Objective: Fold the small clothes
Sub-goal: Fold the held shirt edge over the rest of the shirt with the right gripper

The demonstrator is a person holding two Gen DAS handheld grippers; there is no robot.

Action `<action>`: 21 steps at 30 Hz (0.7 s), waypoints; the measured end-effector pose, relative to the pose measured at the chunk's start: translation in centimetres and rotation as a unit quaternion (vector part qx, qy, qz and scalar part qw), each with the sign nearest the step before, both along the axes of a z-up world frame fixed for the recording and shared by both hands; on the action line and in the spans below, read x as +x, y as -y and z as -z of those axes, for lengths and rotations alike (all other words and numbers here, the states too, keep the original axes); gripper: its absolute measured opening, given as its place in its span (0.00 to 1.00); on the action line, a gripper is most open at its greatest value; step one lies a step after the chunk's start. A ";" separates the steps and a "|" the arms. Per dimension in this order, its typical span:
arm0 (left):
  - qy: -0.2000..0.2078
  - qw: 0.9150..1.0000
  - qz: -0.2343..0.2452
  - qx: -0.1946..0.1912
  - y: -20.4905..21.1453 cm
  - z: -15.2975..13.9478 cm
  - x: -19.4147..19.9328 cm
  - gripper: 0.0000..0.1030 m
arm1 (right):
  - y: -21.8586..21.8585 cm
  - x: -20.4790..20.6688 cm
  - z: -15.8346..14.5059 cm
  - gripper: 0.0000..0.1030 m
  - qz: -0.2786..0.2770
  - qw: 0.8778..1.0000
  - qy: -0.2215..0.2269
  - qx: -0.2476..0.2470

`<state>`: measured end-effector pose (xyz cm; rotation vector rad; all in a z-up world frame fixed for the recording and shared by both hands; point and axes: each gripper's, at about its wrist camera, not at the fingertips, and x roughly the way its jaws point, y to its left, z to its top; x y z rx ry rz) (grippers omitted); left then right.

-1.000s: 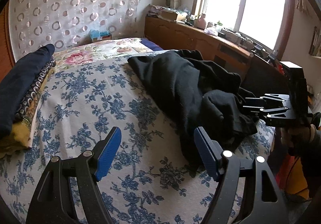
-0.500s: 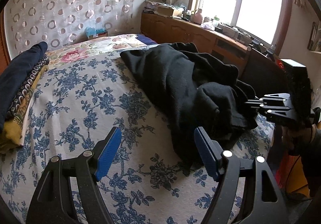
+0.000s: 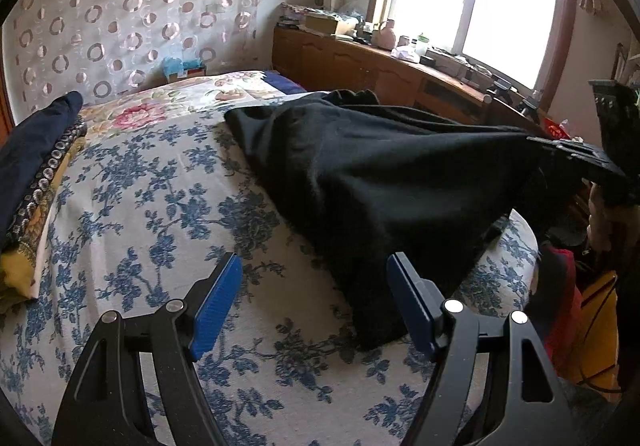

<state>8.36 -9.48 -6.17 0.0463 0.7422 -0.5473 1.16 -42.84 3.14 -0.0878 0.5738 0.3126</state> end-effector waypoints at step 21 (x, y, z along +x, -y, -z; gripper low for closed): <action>-0.022 0.999 0.027 0.003 2.6 0.8 0.8 0.64 | 0.6 1.2 4.4 0.37 0.051 0.997 -0.054 -0.016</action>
